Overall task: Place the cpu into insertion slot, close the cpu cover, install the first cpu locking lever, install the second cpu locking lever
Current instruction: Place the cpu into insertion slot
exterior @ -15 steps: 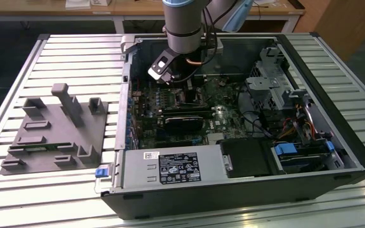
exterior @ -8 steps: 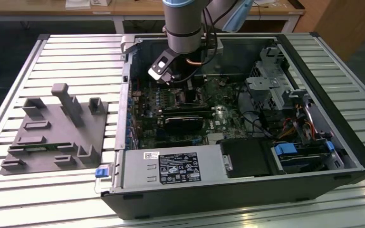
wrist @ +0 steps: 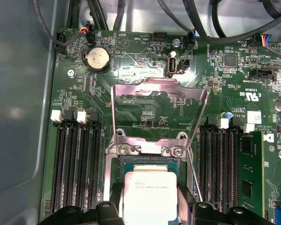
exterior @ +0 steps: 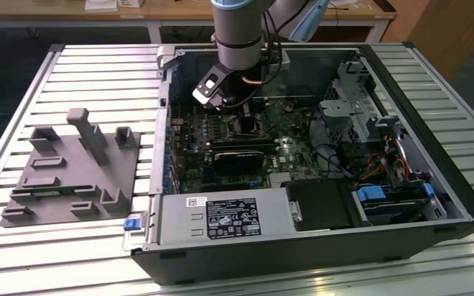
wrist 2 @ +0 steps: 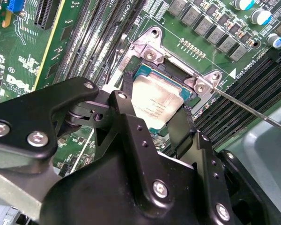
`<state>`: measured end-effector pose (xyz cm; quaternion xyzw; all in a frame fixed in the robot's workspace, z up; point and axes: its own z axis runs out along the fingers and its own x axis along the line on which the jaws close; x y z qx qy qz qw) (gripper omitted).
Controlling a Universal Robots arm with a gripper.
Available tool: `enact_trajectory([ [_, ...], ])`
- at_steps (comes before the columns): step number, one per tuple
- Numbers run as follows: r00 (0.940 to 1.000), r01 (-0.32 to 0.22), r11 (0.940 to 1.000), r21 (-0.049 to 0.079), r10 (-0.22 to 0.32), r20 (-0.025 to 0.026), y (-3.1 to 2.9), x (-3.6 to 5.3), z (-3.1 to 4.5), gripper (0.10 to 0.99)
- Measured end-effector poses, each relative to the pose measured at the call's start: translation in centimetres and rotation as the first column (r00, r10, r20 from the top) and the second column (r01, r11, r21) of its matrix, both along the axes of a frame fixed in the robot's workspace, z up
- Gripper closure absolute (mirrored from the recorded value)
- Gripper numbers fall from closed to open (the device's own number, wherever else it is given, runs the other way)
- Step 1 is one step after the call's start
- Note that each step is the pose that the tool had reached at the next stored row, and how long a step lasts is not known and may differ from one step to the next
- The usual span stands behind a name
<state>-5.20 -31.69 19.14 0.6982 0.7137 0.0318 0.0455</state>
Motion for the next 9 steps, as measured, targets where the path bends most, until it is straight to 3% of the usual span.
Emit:
enact_trajectory([
  [9,1.0,0.0,1.0,0.001,0.0,0.0006,0.02,0.01,-0.04,0.533],
])
